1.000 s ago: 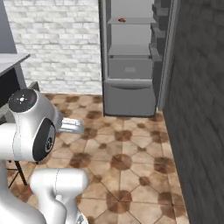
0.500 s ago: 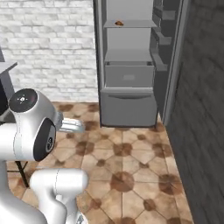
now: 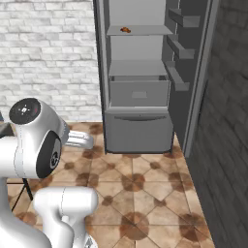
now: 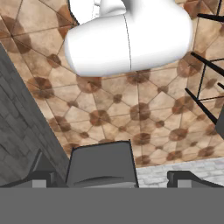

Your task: Gather the squashs from the fridge and place them on a tray on the dining counter. Then gather the chicken drumstick and steak from the fridge and place them on the other tray.

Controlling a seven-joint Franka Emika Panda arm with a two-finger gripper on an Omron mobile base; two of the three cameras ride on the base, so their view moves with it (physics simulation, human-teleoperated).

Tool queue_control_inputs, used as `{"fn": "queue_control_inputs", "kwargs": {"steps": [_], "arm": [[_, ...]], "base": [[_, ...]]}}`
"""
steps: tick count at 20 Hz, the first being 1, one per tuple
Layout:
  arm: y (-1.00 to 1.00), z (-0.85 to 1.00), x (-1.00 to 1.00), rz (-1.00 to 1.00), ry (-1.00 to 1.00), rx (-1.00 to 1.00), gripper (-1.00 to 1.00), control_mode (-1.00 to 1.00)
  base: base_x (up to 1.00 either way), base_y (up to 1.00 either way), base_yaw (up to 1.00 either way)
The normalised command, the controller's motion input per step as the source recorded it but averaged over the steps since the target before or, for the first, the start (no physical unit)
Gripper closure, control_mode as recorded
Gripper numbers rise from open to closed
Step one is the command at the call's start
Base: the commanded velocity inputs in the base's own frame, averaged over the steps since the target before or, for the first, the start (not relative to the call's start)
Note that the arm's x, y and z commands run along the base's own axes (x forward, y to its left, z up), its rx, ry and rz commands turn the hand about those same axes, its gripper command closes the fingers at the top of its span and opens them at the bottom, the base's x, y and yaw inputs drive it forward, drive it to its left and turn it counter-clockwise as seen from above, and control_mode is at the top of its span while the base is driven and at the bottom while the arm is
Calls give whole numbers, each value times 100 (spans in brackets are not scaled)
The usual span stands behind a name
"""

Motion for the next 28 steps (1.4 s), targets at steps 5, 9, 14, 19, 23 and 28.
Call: {"fn": "queue_control_inputs", "kwargs": {"steps": [5,9,14,19,23,28], "arm": [[0,0,0,0,0,0,-100,100],[0,0,0,0,0,0,-100,100],[0,0,0,0,0,0,-100,100],[0,0,0,0,0,0,-100,100],[0,0,0,0,0,0,-100,100],[0,0,0,0,0,0,-100,100]], "base": [[68,28,-18],[67,32,-17],[70,28,-15],[70,22,-12],[66,18,-10],[65,8,-6]]}}
